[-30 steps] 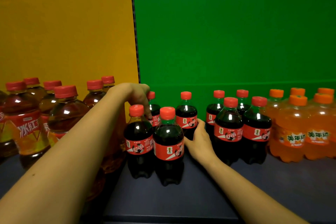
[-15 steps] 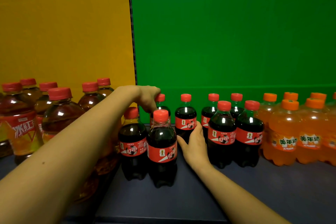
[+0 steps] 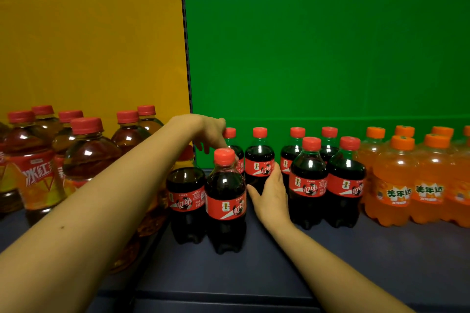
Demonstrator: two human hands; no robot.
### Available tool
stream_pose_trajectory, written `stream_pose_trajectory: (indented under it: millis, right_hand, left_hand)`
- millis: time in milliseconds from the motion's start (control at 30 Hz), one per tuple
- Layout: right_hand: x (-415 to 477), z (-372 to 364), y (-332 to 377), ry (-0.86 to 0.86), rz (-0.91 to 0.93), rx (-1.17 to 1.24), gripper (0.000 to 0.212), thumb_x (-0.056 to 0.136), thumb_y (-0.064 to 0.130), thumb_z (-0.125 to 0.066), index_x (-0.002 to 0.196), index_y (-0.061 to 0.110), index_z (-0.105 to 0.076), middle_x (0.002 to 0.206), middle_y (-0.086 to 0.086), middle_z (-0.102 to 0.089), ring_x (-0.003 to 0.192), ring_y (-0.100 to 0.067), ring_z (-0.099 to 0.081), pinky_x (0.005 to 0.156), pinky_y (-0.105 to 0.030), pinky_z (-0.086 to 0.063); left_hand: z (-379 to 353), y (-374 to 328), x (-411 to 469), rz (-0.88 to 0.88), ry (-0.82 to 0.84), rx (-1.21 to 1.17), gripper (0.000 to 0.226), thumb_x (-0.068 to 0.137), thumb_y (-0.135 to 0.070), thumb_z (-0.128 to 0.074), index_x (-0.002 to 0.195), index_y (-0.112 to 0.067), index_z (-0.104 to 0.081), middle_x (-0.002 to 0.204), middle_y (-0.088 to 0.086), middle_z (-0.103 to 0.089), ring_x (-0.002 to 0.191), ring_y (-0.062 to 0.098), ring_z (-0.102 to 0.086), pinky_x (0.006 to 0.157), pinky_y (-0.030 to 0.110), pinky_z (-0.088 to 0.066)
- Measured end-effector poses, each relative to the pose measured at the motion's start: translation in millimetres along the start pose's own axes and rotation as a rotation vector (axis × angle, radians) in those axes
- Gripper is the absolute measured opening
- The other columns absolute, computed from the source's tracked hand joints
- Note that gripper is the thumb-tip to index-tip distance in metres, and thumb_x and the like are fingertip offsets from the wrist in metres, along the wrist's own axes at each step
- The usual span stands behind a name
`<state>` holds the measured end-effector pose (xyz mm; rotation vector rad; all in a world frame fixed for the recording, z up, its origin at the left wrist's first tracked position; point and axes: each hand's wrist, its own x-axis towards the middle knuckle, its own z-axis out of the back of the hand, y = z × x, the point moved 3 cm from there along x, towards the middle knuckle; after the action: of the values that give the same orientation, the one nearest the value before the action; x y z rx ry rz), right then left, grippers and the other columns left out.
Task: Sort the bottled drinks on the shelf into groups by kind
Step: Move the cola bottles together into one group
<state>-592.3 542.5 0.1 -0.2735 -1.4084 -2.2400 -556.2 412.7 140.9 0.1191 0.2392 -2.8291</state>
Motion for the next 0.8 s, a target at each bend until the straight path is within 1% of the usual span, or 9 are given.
stream_pose_trajectory:
  millis: [67,200,300,367,467,567,633,700,800]
  right_hand:
    - [-1,2,2,0.033,-0.02,-0.003,0.086,0.084,0.012,-0.064,0.147,0.006,-0.006,0.153,-0.01,-0.023,0.141,-0.025,-0.025,0.114,-0.035,-0.026]
    - [-7,5,7,0.157,-0.061,0.023,0.088,0.089,0.009,-0.057,0.146,0.005,0.009,0.158,-0.01,-0.006,0.145,-0.025,-0.011,0.117,-0.035,-0.017]
    - [-20,9,11,0.264,-0.083,0.052,0.082,0.093,0.01,-0.05,0.145,0.005,0.014,0.157,-0.012,0.005,0.146,-0.024,-0.003,0.119,-0.036,-0.011]
    - [-31,15,14,0.293,-0.082,0.129,0.078,0.095,0.009,-0.046,0.146,0.009,0.012,0.157,-0.007,0.007,0.146,-0.021,-0.002,0.119,-0.035,-0.01]
    - [-50,26,18,0.314,-0.04,0.315,0.07,0.092,0.0,-0.042,0.149,0.019,-0.006,0.155,0.002,-0.017,0.143,-0.015,-0.018,0.113,-0.026,-0.019]
    - [-68,33,22,0.382,0.004,0.422,0.062,0.084,-0.002,-0.048,0.137,0.028,-0.031,0.141,0.01,-0.039,0.132,-0.007,-0.036,0.1,-0.017,-0.032]
    - [-77,30,23,0.438,0.073,0.402,0.066,0.075,0.012,-0.062,0.13,0.033,-0.031,0.132,0.019,-0.043,0.126,0.0,-0.041,0.092,-0.011,-0.038]
    - [-81,22,25,0.461,0.113,0.329,0.077,0.072,0.023,-0.075,0.131,0.034,-0.027,0.13,0.022,-0.042,0.121,0.005,-0.043,0.092,-0.009,-0.04]
    - [-79,16,27,0.403,0.154,0.229,0.082,0.072,0.033,-0.077,0.134,0.029,-0.024,0.13,0.013,-0.048,0.118,0.001,-0.049,0.098,-0.02,-0.043]
  left_hand:
    - [3,0,-15,0.037,0.009,-0.072,0.07,0.082,-0.045,-0.062,0.129,0.001,-0.04,0.124,0.015,-0.051,0.103,0.028,-0.058,0.079,0.036,-0.053]
    - [1,5,-50,0.047,-0.225,-0.178,0.066,0.085,-0.058,-0.047,0.113,0.001,-0.056,0.103,0.011,-0.062,0.082,0.022,-0.058,0.062,0.027,-0.046]
    - [-15,16,-72,0.051,-0.458,-0.387,0.065,0.086,-0.061,-0.039,0.107,-0.003,-0.059,0.106,0.013,-0.066,0.093,0.027,-0.062,0.084,0.039,-0.052]
    - [-30,21,-87,0.038,-0.598,-0.583,0.061,0.086,-0.06,-0.039,0.113,-0.008,-0.056,0.112,0.007,-0.062,0.103,0.024,-0.059,0.095,0.042,-0.047]
    - [-53,26,-112,0.035,-0.735,-0.825,0.057,0.086,-0.058,-0.043,0.126,-0.017,-0.045,0.116,-0.005,-0.051,0.108,0.015,-0.051,0.095,0.034,-0.04]
    - [-84,32,-127,-0.019,-0.762,-0.949,0.048,0.084,-0.051,-0.049,0.124,-0.024,-0.046,0.117,-0.009,-0.052,0.109,0.01,-0.049,0.091,0.029,-0.035]
    - [-105,36,-134,-0.077,-0.753,-0.995,0.041,0.083,-0.045,-0.055,0.12,-0.035,-0.041,0.116,-0.016,-0.051,0.107,0.003,-0.05,0.092,0.027,-0.036]
    - [-122,42,-137,-0.124,-0.723,-1.0,0.053,0.08,-0.035,-0.066,0.119,-0.047,-0.031,0.117,-0.024,-0.047,0.109,-0.005,-0.048,0.095,0.025,-0.037]
    - [-138,49,-137,-0.131,-0.685,-0.881,0.077,0.075,-0.024,-0.075,0.13,-0.04,-0.023,0.122,-0.021,-0.042,0.116,-0.003,-0.043,0.093,0.012,-0.034]
